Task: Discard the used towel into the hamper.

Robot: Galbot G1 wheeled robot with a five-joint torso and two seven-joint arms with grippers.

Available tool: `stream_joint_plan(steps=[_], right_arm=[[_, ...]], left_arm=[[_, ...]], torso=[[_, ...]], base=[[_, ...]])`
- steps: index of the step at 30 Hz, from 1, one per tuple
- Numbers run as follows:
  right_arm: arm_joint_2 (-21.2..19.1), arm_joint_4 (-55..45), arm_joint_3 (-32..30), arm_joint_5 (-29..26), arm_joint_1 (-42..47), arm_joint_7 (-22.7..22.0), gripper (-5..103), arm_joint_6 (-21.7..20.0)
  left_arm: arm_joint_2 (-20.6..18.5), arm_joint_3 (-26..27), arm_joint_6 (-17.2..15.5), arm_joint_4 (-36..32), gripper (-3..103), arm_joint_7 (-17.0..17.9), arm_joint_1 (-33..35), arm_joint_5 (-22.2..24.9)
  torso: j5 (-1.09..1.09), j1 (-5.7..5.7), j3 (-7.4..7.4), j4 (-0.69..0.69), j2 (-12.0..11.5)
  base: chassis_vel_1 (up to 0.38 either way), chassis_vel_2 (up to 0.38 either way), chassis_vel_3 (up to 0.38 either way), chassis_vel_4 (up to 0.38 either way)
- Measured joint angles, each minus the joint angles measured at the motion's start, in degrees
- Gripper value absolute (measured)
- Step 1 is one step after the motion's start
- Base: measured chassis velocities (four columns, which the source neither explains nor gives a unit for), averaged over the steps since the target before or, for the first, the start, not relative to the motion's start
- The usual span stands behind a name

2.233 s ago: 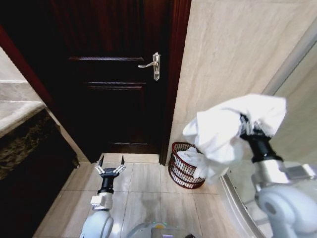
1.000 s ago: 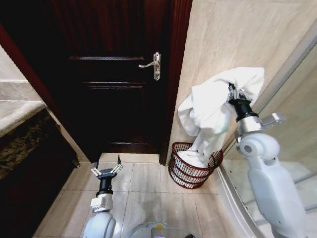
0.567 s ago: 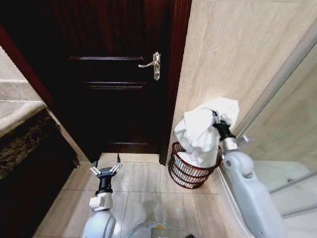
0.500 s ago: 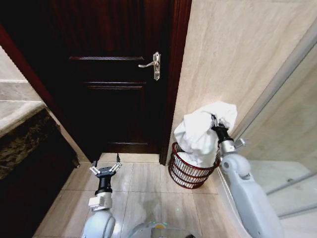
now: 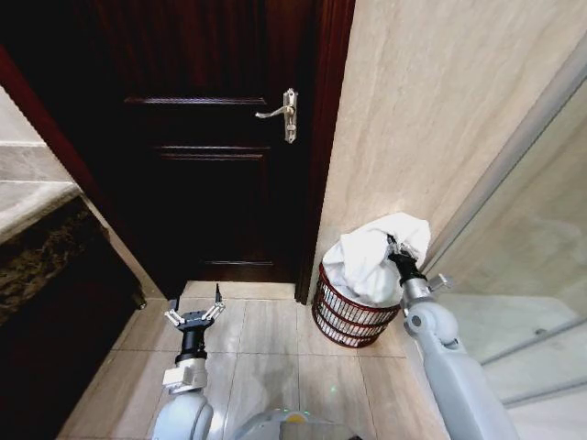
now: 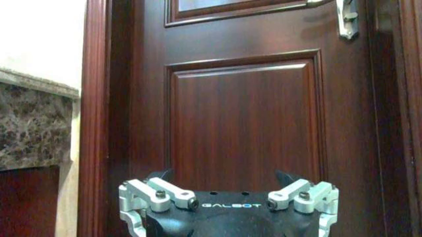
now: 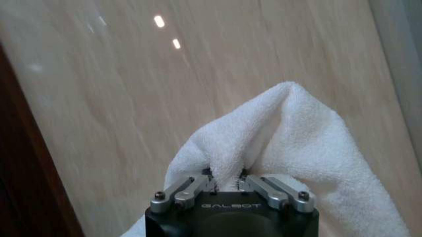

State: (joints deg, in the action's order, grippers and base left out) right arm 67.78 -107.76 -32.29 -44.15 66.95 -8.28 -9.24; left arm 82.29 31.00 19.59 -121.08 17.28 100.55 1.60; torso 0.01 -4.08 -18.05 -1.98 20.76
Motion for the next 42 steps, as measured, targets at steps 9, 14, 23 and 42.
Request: stream_joint_plan(steps=[9,14,23,42], right_arm=[[-1.1,-0.8,-1.2,-8.6,0.7,-7.6,14,-13.5],[-1.2,1.1,-1.1,-12.5,-1.5,-11.5,14,-17.6],[-0.8,7.3,2.0,-19.1,-7.0,-21.7,14,-25.5],[-0.9,11.3,3.6,-15.6,-6.2,-22.0,10,-24.9]], left_arm=[[-0.1,0.3,-0.1,0.1,100,0.1,-0.1,0.1],[-0.1,-0.1,-0.3,0.2,100,-0.1,-0.2,-0.1],[0.0,0.0,-0.5,0.0,100,-0.2,-0.3,-0.3],[0.1,-0.2,-0.4,0.0,100,-0.2,-0.4,-0.1]], torso=[[0.00,0.03,0.06,0.01,-0.1],[-0.01,0.01,0.03,0.01,0.0],[-0.01,-0.03,-0.03,0.00,0.1],[0.02,-0.07,-0.10,-0.01,0.2]], base=[[0.000,0.000,0.000,0.000],[0.000,0.000,0.000,0.000],[0.000,0.000,0.000,0.000],[0.000,0.000,0.000,0.000]])
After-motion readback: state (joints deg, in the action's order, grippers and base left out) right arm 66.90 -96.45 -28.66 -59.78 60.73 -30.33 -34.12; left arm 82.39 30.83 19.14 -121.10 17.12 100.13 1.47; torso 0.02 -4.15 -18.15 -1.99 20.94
